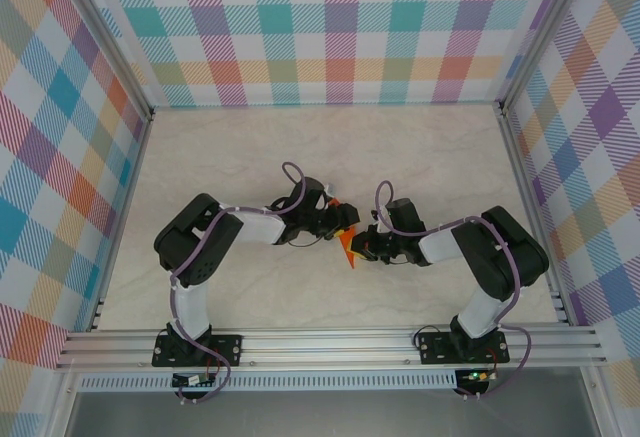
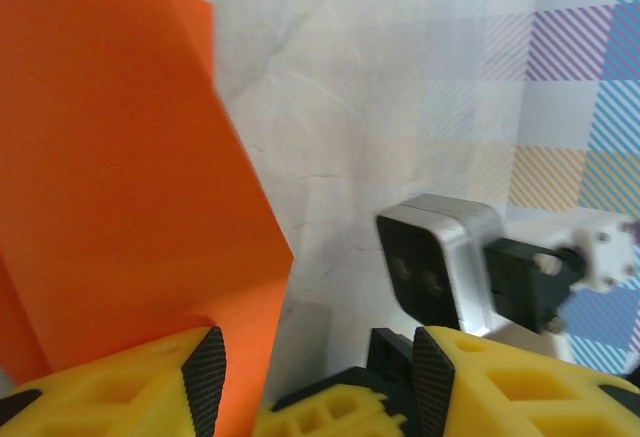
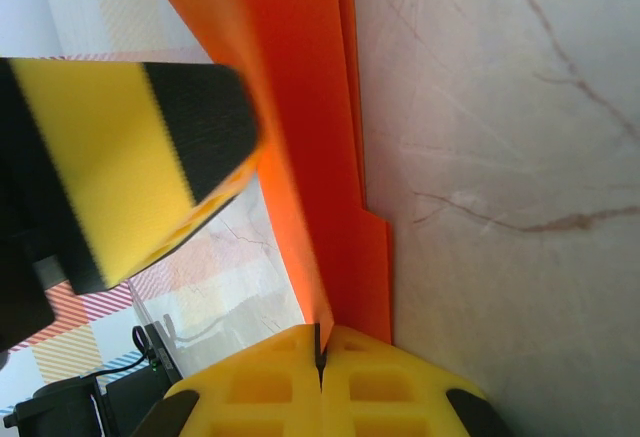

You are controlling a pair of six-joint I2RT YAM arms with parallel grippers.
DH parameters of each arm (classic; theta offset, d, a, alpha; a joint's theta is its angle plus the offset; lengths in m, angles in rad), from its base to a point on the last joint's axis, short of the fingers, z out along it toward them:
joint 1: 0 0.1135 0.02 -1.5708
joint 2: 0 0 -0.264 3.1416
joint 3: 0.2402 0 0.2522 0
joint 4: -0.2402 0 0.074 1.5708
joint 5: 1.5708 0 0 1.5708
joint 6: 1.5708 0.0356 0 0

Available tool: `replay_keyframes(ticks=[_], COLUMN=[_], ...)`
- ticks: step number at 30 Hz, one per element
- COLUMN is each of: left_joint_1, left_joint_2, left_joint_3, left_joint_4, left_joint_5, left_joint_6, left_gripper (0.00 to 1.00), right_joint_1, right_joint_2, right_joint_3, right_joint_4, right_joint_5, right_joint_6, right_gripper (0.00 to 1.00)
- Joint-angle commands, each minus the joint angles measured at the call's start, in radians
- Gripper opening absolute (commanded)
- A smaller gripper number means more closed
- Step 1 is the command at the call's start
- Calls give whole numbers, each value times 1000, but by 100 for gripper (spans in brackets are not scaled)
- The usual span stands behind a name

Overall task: Fold a paper plane with a square sheet of paper (pick it up from the middle)
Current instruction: Fold the wing for the fifth time at the center of the table.

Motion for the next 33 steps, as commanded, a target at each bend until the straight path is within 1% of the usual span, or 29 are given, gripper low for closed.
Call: replay_keyframes(ticks=[1, 6, 10, 17, 23, 27, 31, 33], left_joint_1=[6, 7, 8, 8, 7, 7, 6, 6], left_joint_2=[27, 44, 45, 47, 44, 42, 39, 40], left_joint_3=[16, 24, 28, 30, 28, 27, 22, 23], left_joint_4=[-50, -86, -107, -112, -105, -104, -103, -102], left_joint_5=[-45, -49, -56, -57, -48, -47, -47, -46], left_joint_6=[15, 22, 23, 18, 16, 17, 17, 14], left_gripper=[54, 54, 54, 53, 53, 53, 53, 53], right_joint_1=[-9, -9, -9, -6, 3, 6, 7, 13], right_joint_2=[8, -7, -49, -102, -106, -128, -194, -211], right_joint_3=[-8, -9, -12, 8, 22, 33, 38, 53], right_joint_4=[-48, -67, -109, -220, -281, -306, -337, -361], right_joint_5=[23, 20, 27, 17, 12, 21, 47, 40], right_joint_6=[3, 5, 0, -52, -90, -99, -108, -121], right_gripper=[4, 8, 10, 10, 13, 17, 22, 27])
